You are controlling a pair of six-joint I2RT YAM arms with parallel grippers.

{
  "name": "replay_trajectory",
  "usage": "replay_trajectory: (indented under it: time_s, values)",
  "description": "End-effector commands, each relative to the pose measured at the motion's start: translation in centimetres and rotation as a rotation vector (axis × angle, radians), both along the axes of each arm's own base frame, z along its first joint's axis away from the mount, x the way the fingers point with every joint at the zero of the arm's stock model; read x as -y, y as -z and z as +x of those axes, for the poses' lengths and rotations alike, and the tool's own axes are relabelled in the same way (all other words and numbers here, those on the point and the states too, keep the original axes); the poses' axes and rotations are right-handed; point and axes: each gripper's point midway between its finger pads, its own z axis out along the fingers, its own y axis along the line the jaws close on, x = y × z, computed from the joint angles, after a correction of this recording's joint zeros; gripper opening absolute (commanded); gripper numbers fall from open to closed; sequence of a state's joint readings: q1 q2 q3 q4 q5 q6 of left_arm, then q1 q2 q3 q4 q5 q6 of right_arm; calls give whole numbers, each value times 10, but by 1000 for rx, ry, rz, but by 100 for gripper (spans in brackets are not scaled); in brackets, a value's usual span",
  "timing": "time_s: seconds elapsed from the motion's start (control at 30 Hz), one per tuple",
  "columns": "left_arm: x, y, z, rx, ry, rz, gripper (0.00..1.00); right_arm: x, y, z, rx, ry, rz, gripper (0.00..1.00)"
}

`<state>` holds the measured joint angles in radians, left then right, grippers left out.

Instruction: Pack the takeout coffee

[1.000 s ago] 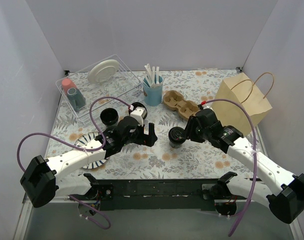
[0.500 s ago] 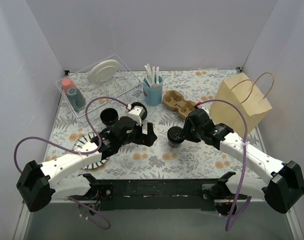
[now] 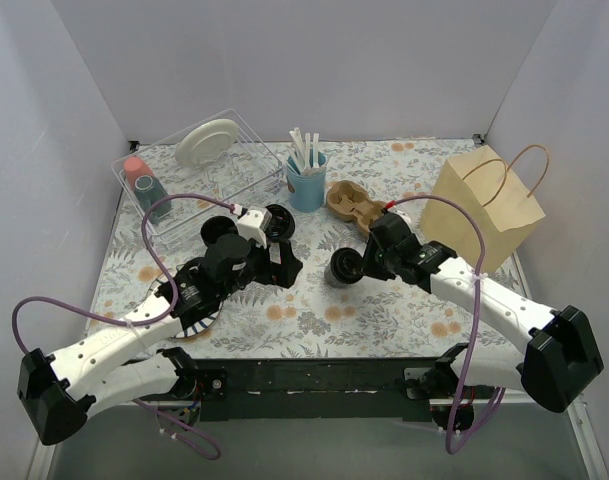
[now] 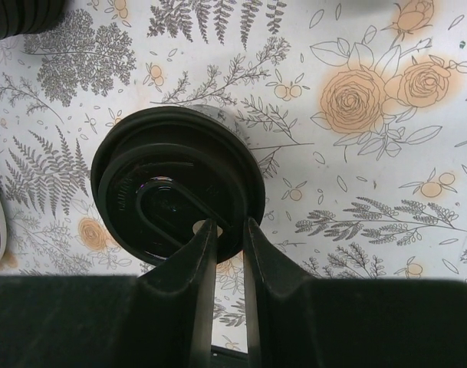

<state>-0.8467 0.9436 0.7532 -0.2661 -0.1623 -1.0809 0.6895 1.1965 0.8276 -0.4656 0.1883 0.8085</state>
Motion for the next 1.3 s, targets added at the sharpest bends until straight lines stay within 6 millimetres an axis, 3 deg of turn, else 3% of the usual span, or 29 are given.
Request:
replay_trajectory:
  time_s: [0.0, 0.07, 0.37, 0.43, 0.47, 0.63, 0.67, 0.73, 0.9, 1.1, 1.27]
  values:
    - [-11, -17, 2, 47, -32, 12, 98, -15, -21, 21, 76, -5, 33, 6]
    - [-12, -20, 0, 50, -32, 4, 98, -17, -22, 25, 84, -7, 24, 1]
    - [-23, -31, -3, 89, -55, -11, 98, -22, -47, 68, 176, -53, -133, 1]
    - [-24, -32, -3, 93, -57, -17, 98, -24, -38, 73, 154, -84, -181, 1]
    - [-25, -32, -3, 94, -58, -17, 98, -30, -46, 80, 170, -89, -179, 1]
    - [-26, -37, -4, 107, -59, -26, 98, -41, -38, 103, 139, -131, -237, 1]
    - [-26, -36, -4, 105, -57, -25, 98, -47, -45, 110, 151, -136, -230, 1]
    - [-27, -37, -4, 108, -59, -27, 98, -48, -33, 115, 116, -145, -254, 1]
    - [-28, -39, -4, 116, -63, -28, 98, -54, -26, 128, 96, -152, -255, 1]
    - [-30, -41, -2, 124, -75, -24, 98, -54, -21, 139, 80, -147, -257, 13]
    - [-34, -45, -4, 140, -82, -42, 98, -57, -29, 145, 98, -160, -239, 26]
